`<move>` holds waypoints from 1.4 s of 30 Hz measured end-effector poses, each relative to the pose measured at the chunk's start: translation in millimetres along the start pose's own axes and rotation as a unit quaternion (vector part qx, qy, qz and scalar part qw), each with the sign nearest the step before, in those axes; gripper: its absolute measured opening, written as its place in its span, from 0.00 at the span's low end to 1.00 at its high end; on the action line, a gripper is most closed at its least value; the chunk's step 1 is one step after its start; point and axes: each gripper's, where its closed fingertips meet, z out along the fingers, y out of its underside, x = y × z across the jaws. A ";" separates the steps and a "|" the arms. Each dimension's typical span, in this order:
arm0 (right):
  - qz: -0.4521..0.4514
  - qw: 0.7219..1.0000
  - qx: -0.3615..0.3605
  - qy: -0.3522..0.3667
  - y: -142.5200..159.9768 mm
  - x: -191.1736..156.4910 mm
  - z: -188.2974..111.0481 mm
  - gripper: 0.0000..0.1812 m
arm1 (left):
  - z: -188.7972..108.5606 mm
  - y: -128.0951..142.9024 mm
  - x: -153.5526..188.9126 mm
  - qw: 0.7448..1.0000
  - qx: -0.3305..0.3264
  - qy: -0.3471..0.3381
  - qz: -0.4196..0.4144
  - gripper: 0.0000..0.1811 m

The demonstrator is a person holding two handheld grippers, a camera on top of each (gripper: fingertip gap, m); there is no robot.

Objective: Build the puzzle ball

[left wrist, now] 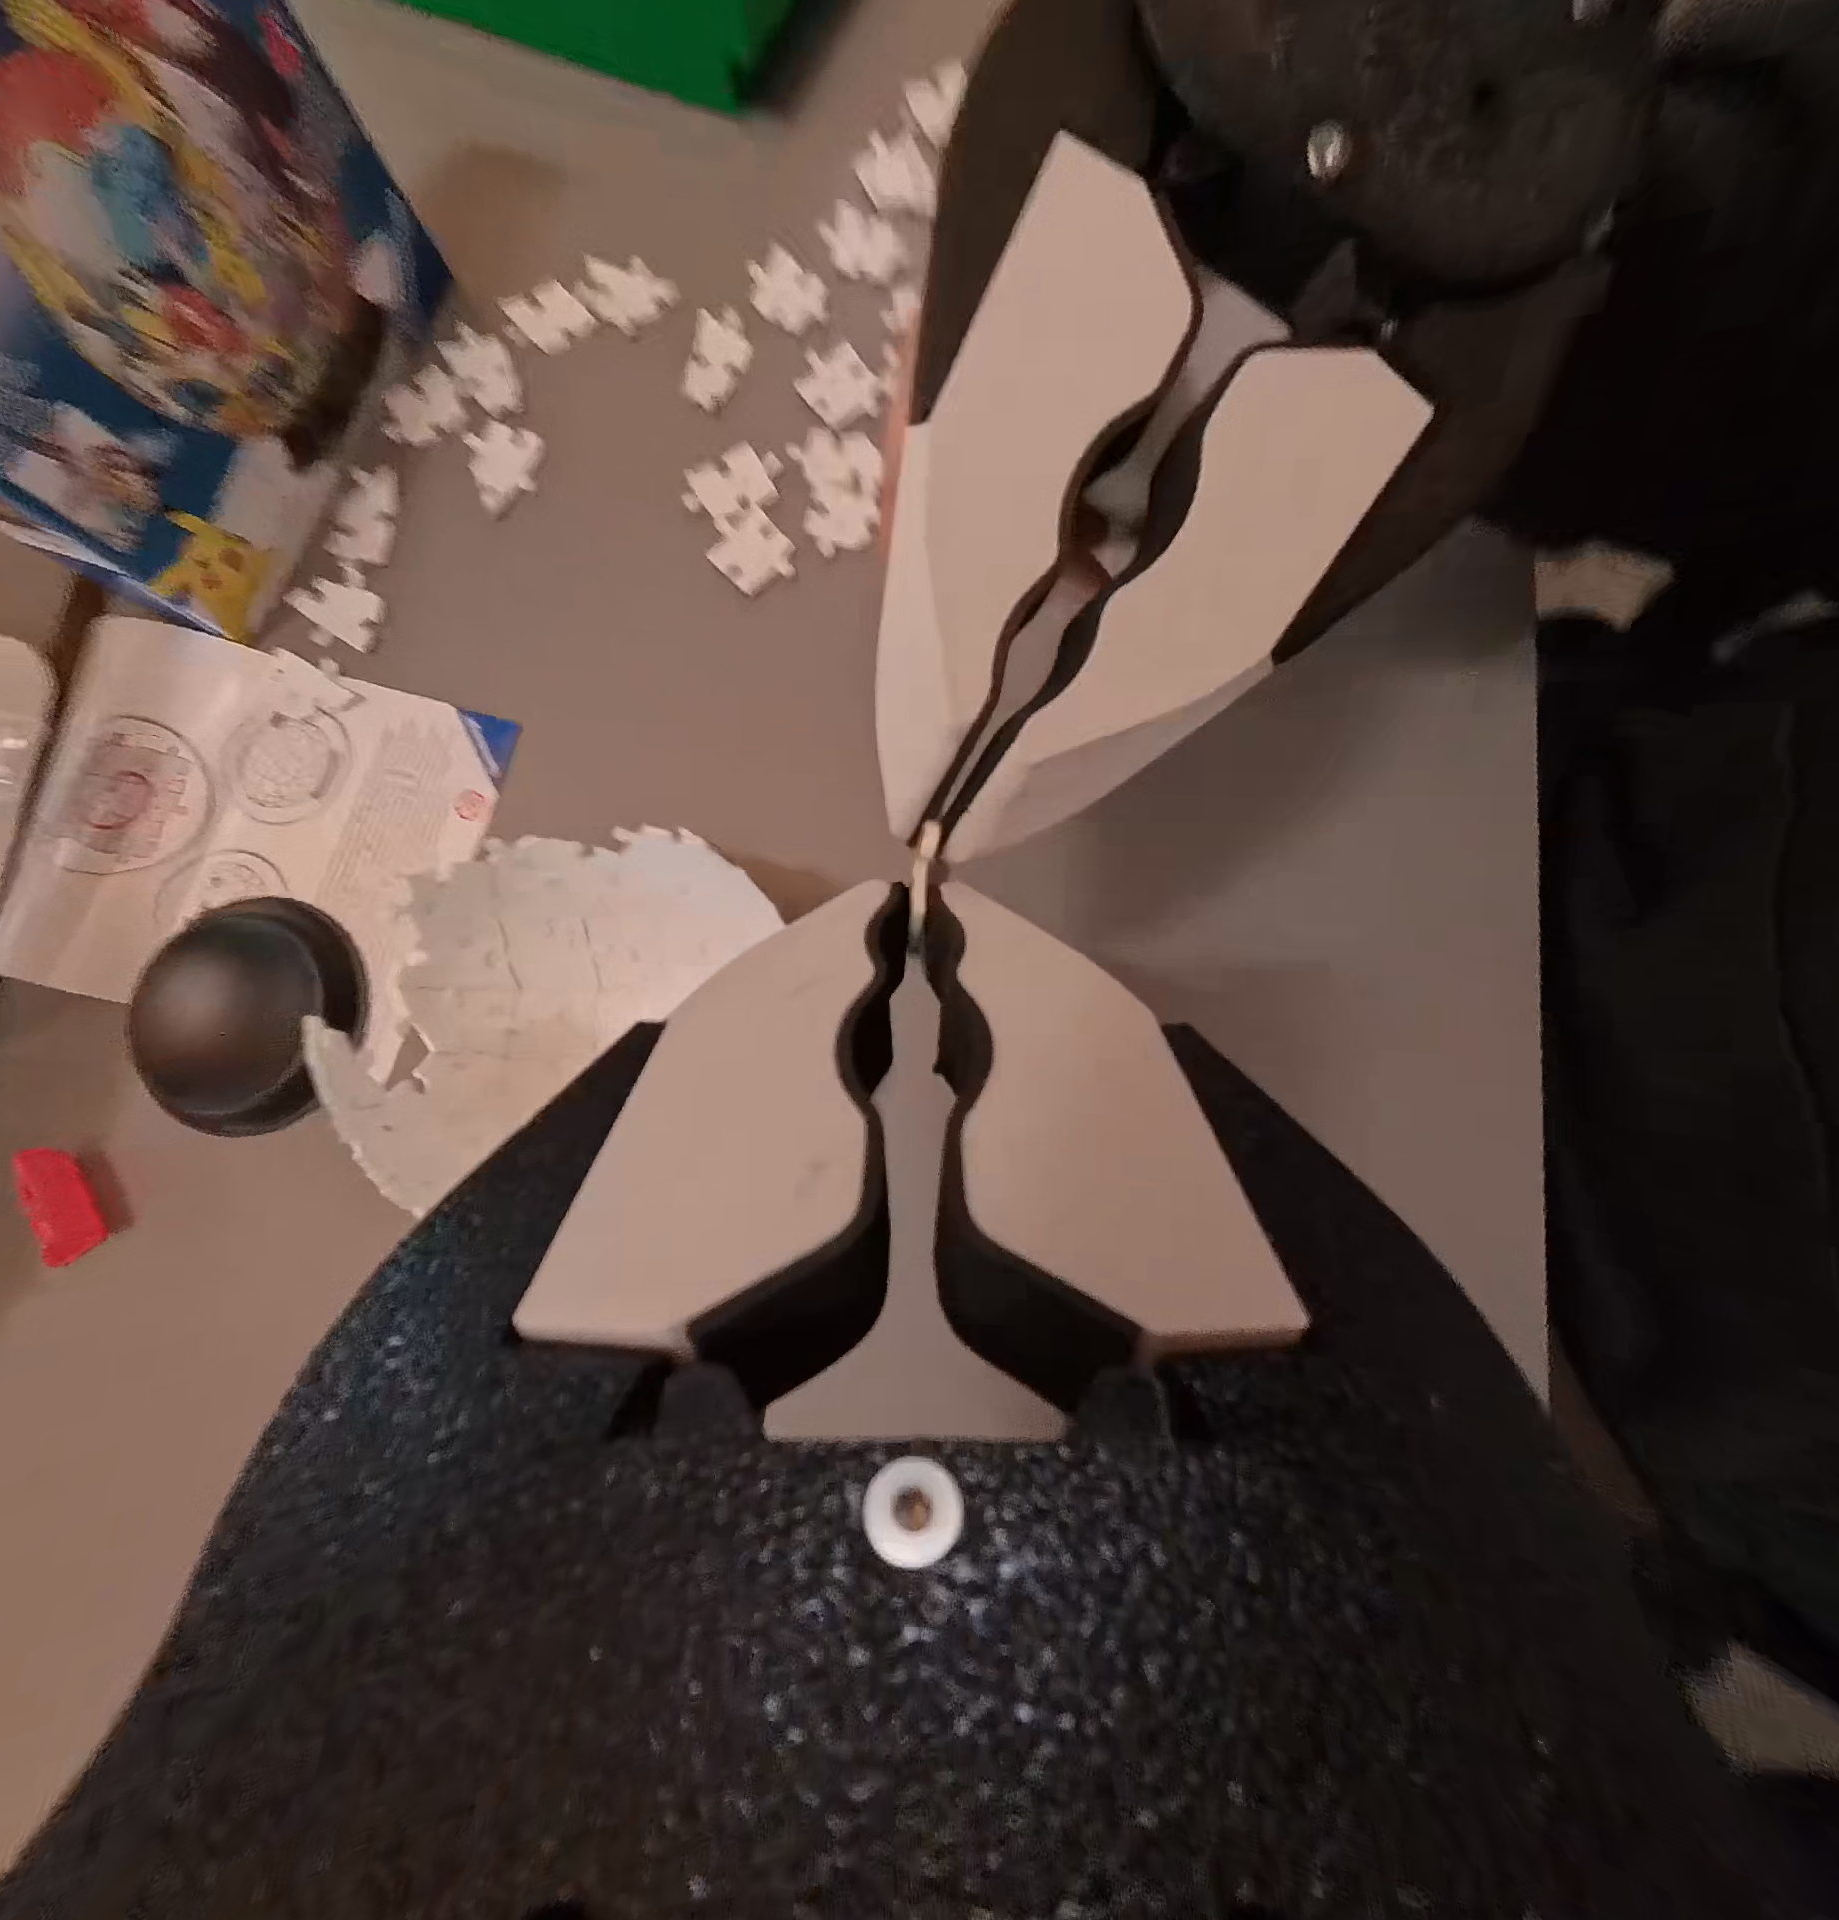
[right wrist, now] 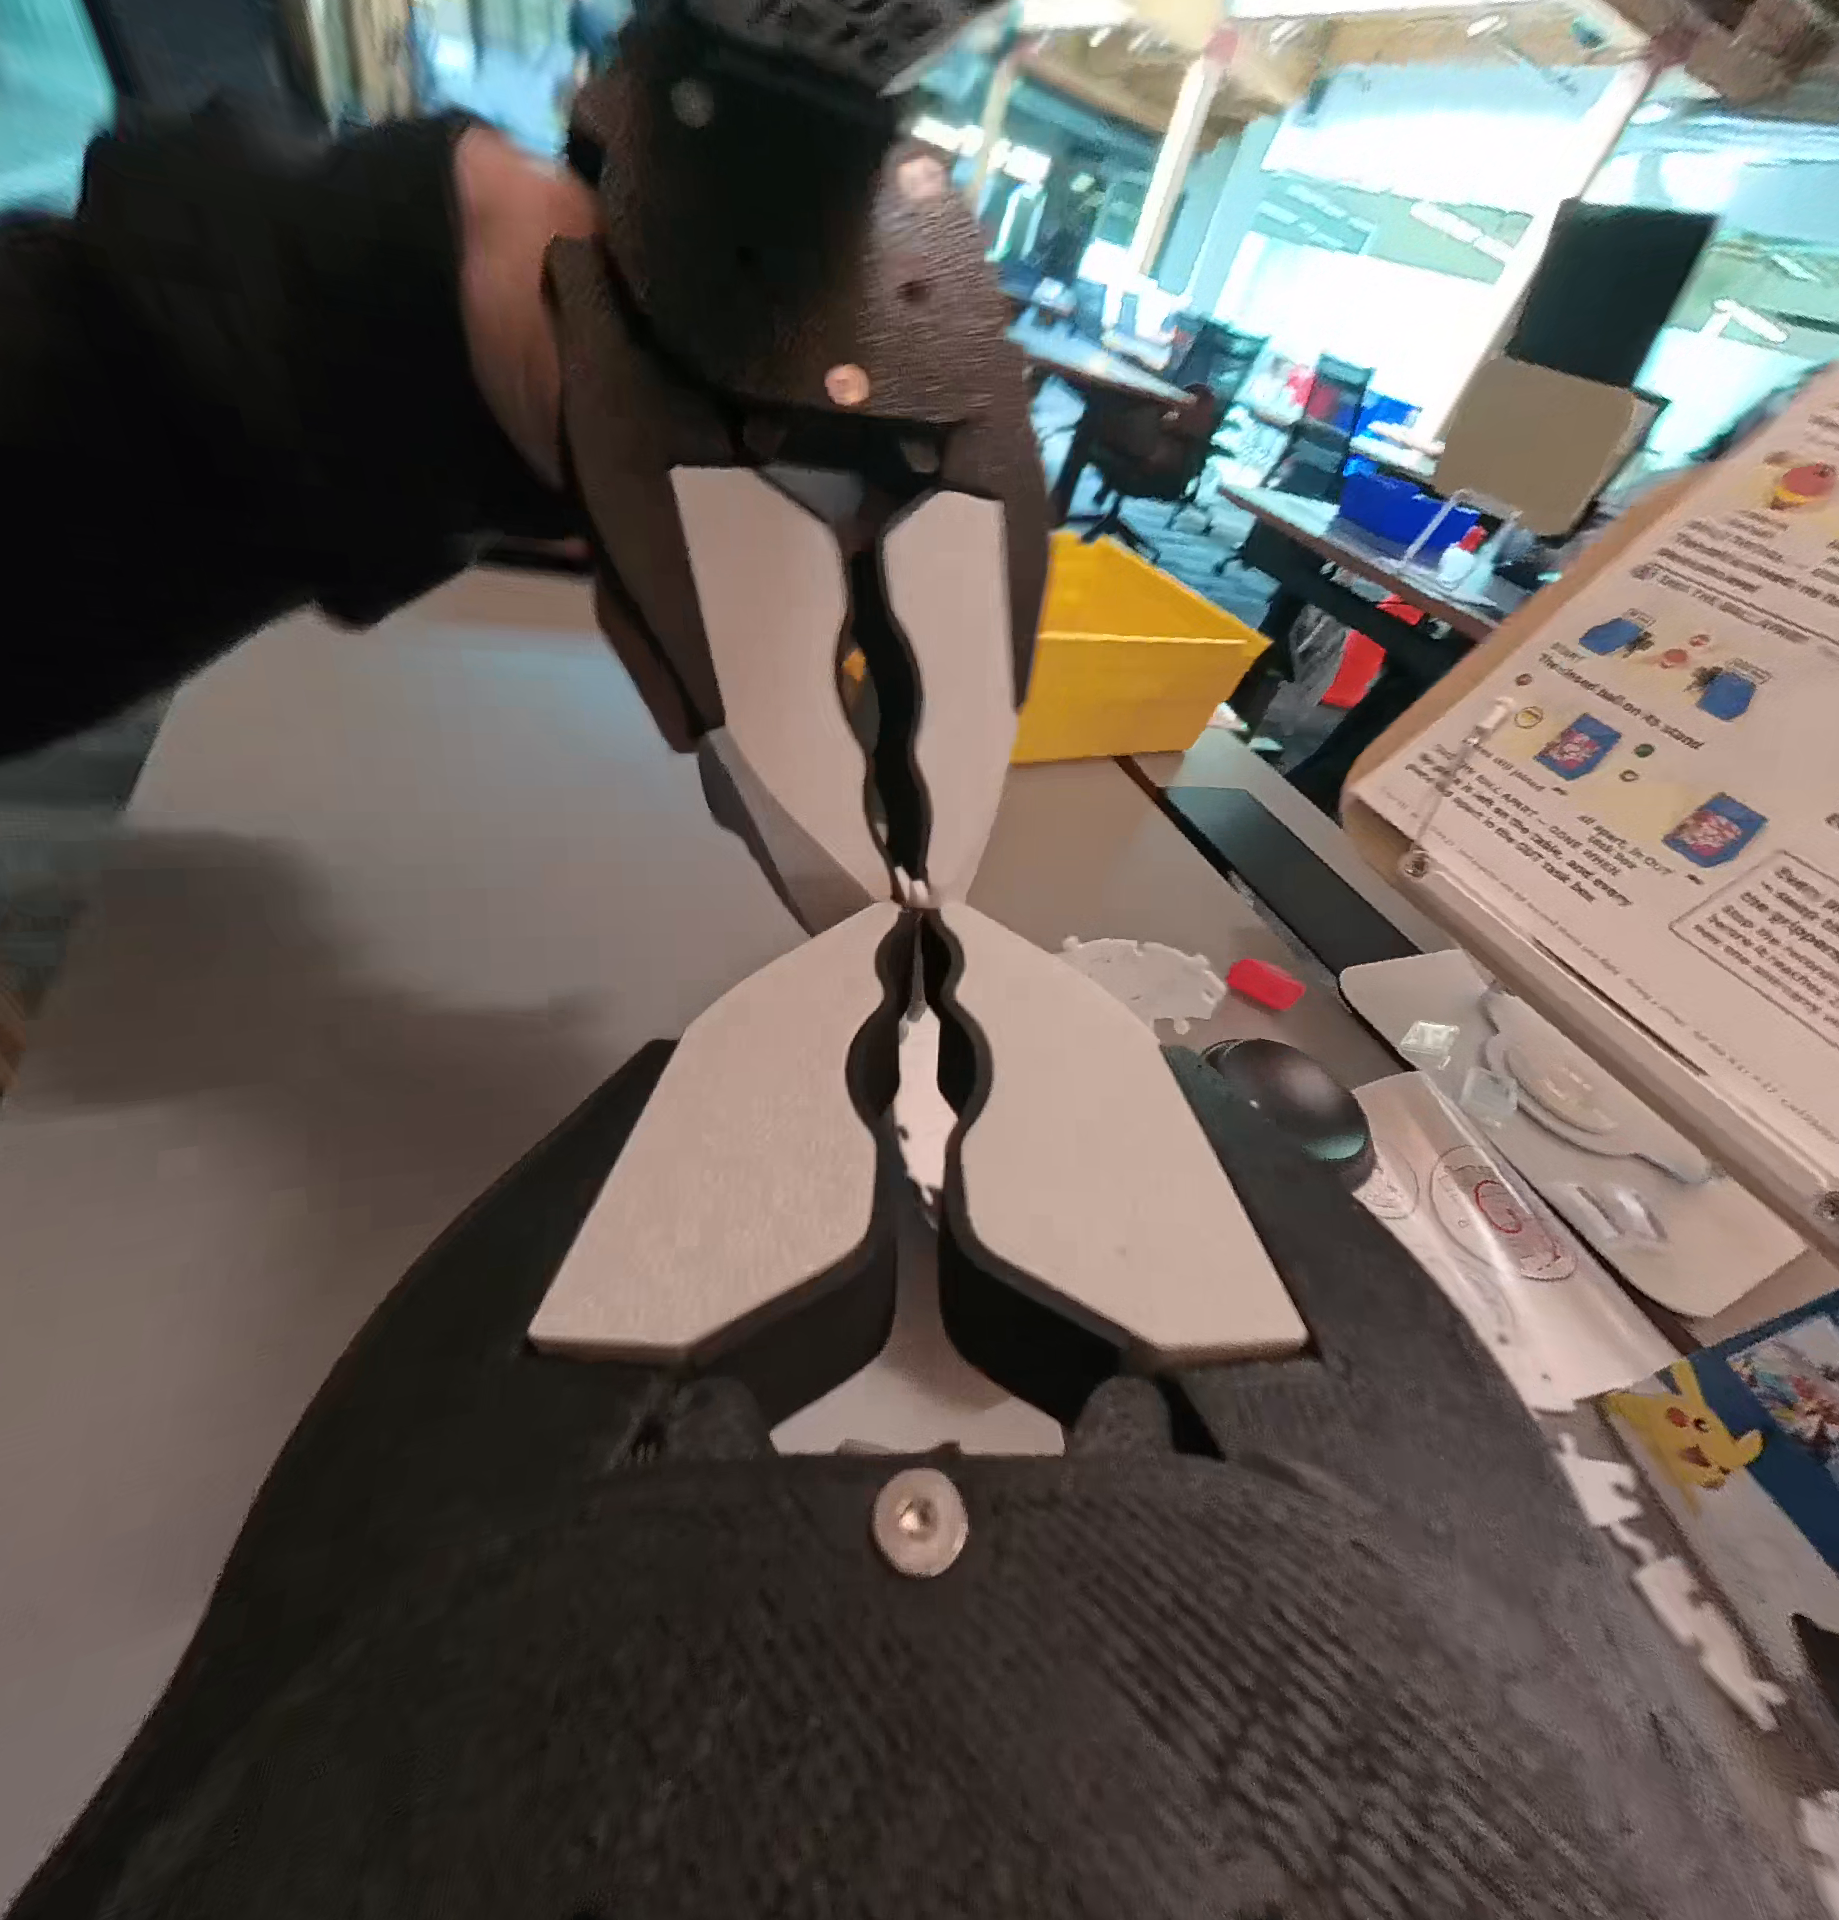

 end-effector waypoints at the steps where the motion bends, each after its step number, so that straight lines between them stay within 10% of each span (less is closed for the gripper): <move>1: 0.028 0.999 0.020 0.015 -3.7 7.2 -2.9 0.01 | -3.0 -5.3 -4.9 0.999 0.026 -0.016 -0.011 0.02; 6: 0.175 0.971 0.143 0.073 -19.2 37.9 -22.9 0.01 | -9.1 -13.7 -13.0 0.988 0.125 -0.041 -0.082 0.15; 11: 0.208 0.959 0.175 0.077 -17.1 40.2 -21.4 0.01 | -12.7 -32.6 -12.8 0.966 0.223 -0.039 -0.125 0.07; 31: 0.175 0.969 0.167 0.045 -19.3 53.6 -6.7 0.01 | -33.5 -15.5 -45.2 0.952 0.229 -0.149 -0.135 0.00; 34: 0.201 0.959 0.199 0.027 -25.8 51.5 -9.2 0.01 | -31.8 -16.4 -41.3 0.956 0.225 -0.141 -0.127 0.12; 42: 0.200 0.957 0.208 0.018 -27.0 43.8 -6.6 0.00 | -22.4 -26.7 -27.0 0.956 0.247 -0.088 -0.129 0.01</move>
